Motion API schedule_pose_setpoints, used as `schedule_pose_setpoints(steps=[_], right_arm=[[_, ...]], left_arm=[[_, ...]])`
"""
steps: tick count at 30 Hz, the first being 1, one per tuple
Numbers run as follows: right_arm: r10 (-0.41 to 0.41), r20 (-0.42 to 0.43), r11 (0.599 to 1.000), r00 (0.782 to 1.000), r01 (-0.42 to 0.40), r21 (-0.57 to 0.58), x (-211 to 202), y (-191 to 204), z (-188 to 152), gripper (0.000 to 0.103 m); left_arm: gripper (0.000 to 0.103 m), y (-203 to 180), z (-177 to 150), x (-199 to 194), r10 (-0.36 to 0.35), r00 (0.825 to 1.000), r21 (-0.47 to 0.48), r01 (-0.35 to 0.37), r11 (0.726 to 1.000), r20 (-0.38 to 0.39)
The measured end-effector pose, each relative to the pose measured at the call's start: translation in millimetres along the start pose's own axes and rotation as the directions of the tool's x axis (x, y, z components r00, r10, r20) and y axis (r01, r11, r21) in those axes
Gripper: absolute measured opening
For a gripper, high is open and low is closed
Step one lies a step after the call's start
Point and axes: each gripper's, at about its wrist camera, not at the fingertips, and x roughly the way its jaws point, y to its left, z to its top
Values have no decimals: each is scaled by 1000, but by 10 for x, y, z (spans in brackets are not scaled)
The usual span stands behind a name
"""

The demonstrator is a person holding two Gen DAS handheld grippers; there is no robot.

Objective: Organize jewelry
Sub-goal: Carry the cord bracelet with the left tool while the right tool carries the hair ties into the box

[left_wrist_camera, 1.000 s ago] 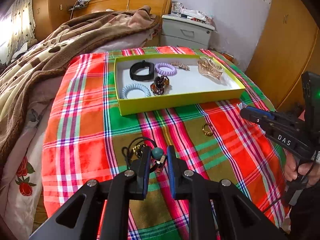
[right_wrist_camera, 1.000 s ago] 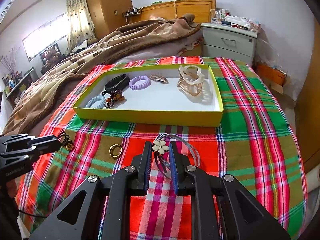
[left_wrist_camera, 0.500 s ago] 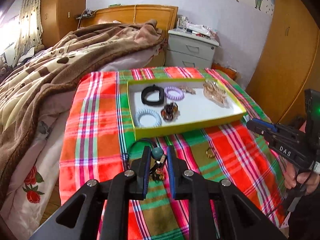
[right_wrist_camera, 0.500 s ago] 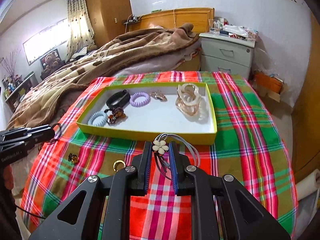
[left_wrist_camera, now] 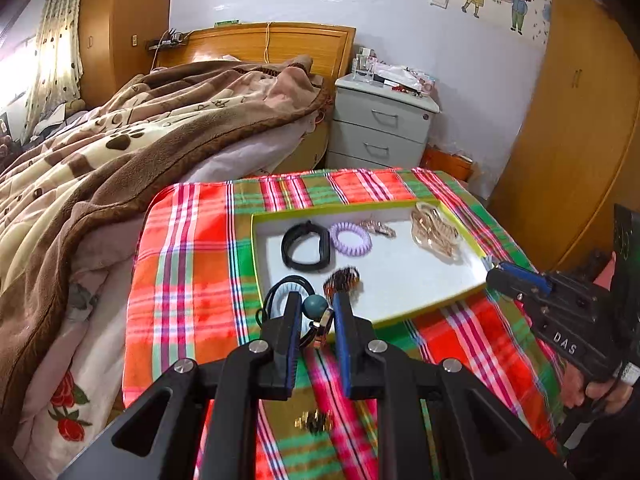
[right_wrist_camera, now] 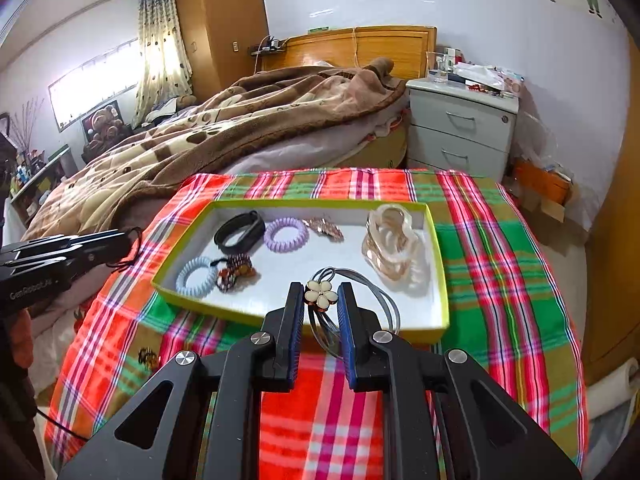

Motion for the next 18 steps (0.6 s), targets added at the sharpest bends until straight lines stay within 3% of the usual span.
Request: schedule_pose_setpoints(steps=[10,18], right_arm=[[6,-49,1000,999,-8,-27,482,91,186,18],[2,-94,999,996,-6,-46,816,98,247,18]], left_arm=[[17,57,342,453,-7,1000,-3,7,1000,-22],[17,73,474,903,-14,996,-10,14,1000,-83]])
